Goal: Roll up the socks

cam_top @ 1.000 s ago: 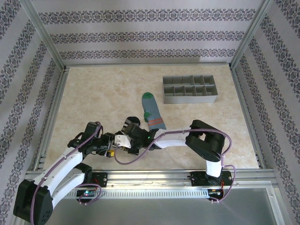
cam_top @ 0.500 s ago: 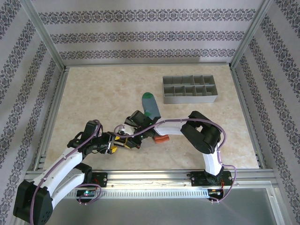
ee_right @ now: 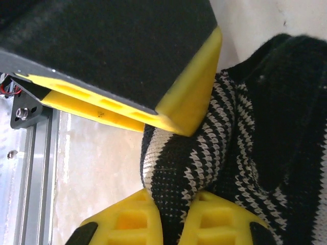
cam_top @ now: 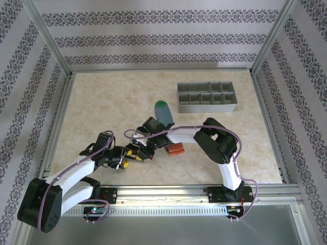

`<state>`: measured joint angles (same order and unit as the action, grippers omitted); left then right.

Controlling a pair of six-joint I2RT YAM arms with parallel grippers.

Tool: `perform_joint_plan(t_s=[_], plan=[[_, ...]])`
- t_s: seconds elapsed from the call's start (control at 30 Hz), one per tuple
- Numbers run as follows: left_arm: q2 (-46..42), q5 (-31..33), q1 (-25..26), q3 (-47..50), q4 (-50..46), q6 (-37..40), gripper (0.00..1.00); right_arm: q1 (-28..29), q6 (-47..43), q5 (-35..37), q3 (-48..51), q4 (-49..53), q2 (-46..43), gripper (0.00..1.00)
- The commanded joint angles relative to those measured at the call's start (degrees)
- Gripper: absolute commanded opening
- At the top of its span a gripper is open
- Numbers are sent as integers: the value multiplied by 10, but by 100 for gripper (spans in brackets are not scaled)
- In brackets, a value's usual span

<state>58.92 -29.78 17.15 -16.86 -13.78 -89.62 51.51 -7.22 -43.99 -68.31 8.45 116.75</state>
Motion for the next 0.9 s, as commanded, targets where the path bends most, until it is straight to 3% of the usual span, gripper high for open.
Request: perform_joint_plan(t_s=[0.0,0.13,0.3,0.53,0.87], plan=[[22,18,8,26,-35,14,35,2,-9,59,21,84,34,2],[-8,25,8,25,-97,6,23,11,-30,128,67,6,-51,31],[-28,26,9,24,-112,-9,22,70,-119,302,183,-142,-207,55],[-10,26,9,1,-121,-4,22,183,-236,533,187,-160,-201,58],[23,19,9,-12,-104,5,23,223,-302,614,107,-162,-101,55]])
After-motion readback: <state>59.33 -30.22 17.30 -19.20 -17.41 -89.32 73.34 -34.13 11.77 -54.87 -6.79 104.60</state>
